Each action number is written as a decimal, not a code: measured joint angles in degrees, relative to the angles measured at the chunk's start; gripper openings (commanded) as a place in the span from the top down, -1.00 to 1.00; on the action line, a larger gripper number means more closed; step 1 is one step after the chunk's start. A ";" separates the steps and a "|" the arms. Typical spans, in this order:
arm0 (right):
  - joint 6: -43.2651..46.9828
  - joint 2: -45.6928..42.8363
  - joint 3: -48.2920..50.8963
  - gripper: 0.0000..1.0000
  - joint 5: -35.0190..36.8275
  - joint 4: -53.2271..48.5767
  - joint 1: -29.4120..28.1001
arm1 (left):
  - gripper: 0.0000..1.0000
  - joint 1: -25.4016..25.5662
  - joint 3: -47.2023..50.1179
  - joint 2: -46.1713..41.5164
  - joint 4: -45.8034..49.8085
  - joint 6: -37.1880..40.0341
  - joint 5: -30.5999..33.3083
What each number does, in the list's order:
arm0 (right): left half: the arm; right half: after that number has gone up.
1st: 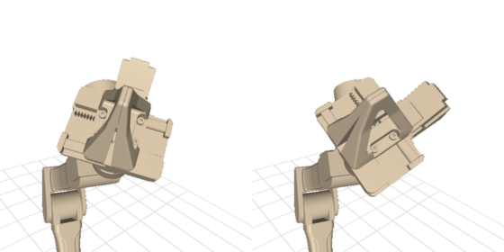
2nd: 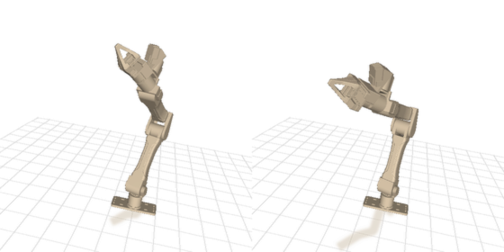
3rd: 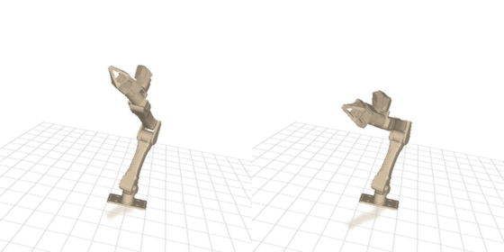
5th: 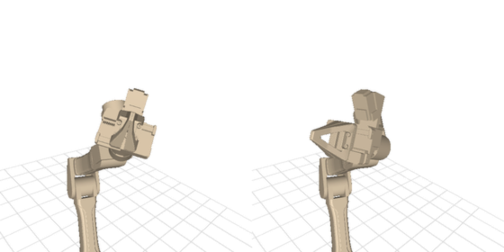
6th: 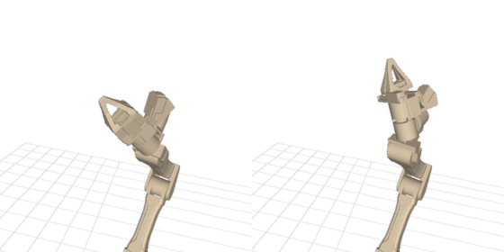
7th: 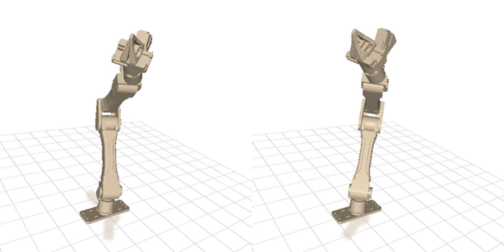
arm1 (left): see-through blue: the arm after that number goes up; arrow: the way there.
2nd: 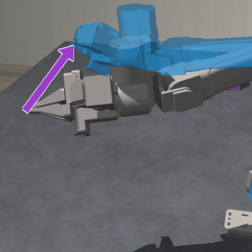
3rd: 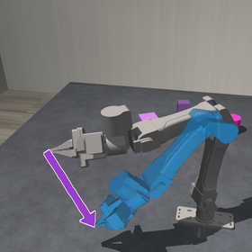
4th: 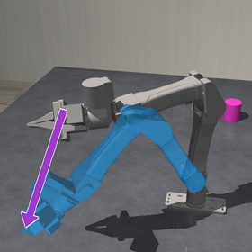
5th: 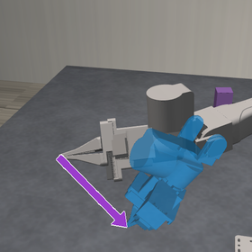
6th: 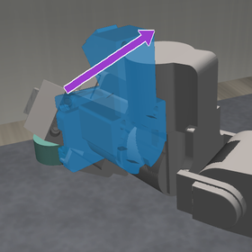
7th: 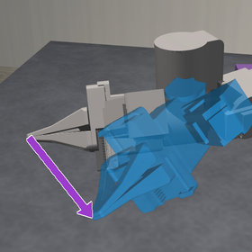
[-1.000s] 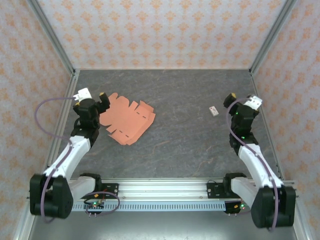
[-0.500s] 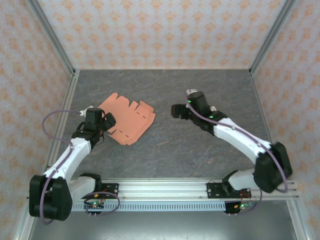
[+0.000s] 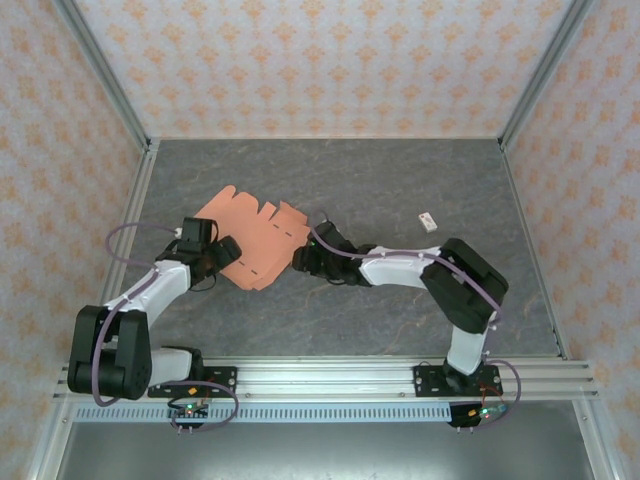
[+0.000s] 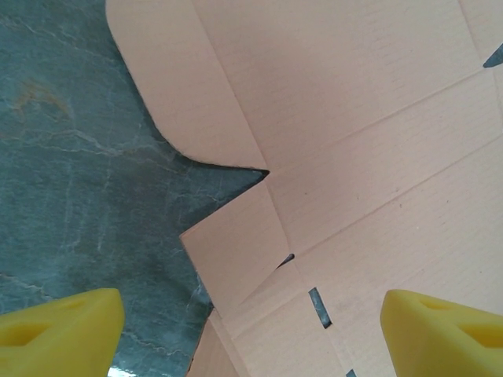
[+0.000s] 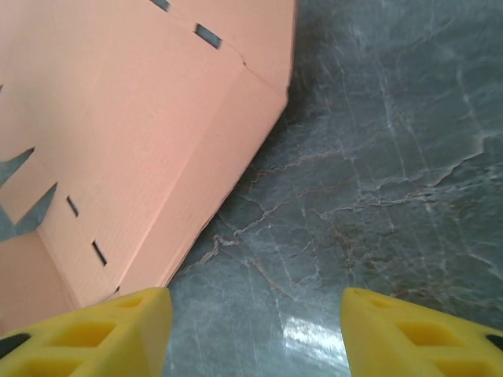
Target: Fold the paper box
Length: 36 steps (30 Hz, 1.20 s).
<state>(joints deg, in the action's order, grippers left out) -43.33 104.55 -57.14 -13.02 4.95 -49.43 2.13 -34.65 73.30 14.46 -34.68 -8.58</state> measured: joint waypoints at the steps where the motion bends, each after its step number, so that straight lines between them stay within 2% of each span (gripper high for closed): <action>1: -1.29 0.90 -0.02 -0.14 0.11 1.18 -0.02 | -0.66 0.00 0.00 0.11 -0.28 0.00 -0.07; 9: -9.66 5.77 -1.16 0.11 0.72 9.90 -0.04 | -0.45 0.17 0.28 0.61 -3.37 0.00 -2.38; 21: -16.74 9.97 -2.73 0.47 6.88 17.94 -0.57 | -0.40 2.89 3.87 -0.79 -5.73 -1.31 -6.78; 31: -16.46 11.67 -5.22 0.76 11.63 18.64 -0.59 | -0.42 5.86 4.28 -0.83 -7.76 -2.60 -9.90; 36: -11.28 11.19 -6.67 0.98 13.64 14.34 0.07 | -0.52 6.14 4.28 -1.97 -7.43 -2.25 -9.90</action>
<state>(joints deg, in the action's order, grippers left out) -54.61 115.74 -63.81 0.62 19.29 -49.36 8.27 -30.37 71.33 7.03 -36.93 -18.48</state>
